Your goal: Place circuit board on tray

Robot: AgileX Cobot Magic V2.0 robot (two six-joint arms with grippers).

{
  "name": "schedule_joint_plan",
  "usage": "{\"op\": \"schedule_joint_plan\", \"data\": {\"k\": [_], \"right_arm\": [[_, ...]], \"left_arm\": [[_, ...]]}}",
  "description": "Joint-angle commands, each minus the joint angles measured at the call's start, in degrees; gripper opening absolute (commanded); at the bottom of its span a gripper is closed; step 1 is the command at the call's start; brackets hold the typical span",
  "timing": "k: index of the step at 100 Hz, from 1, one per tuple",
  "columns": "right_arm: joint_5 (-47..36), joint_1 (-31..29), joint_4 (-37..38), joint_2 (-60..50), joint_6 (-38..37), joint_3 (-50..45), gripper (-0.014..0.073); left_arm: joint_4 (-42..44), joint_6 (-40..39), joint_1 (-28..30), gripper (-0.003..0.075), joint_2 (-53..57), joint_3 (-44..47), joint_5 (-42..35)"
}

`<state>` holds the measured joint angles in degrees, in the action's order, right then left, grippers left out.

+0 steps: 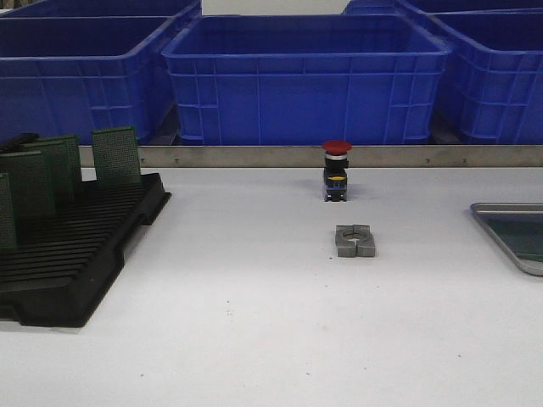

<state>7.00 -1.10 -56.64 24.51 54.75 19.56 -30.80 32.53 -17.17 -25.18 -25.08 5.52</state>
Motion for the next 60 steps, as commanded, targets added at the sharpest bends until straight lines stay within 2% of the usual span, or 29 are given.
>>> {"op": "schedule_joint_plan", "data": {"k": [1,11,23,35,45,52,60], "right_arm": [[-3.03,-0.09,-0.82,0.10,0.79,1.33,0.0464],[-3.03,-0.09,-0.82,0.10,0.79,1.33,0.0395],[-3.20,-0.09,-0.82,0.10,0.79,1.33,0.0236],[-3.21,-0.09,-0.82,0.10,0.79,1.33,0.0046],[-3.26,-0.09,-0.82,0.10,0.79,1.33,-0.0074],[-3.26,-0.09,-0.82,0.10,0.79,1.33,-0.0067],[-3.20,-0.09,-0.82,0.10,0.79,1.33,-0.0069]], "left_arm": [[-0.83,-0.55,0.12,0.0503,-0.23,-1.50,-4.34],[-0.83,-0.55,0.12,0.0445,-0.23,-1.50,-4.34],[-0.83,-0.55,0.12,0.0339,-0.23,-1.50,-4.34],[-0.83,-0.55,0.12,0.0188,-0.23,-1.50,-4.34],[-0.83,-0.55,0.12,0.0059,-0.23,-1.50,-4.34],[-0.83,-0.55,0.12,-0.0018,-0.23,-1.50,-4.34],[-0.83,-0.55,0.12,-0.0018,-0.23,-1.50,-4.34]]}}
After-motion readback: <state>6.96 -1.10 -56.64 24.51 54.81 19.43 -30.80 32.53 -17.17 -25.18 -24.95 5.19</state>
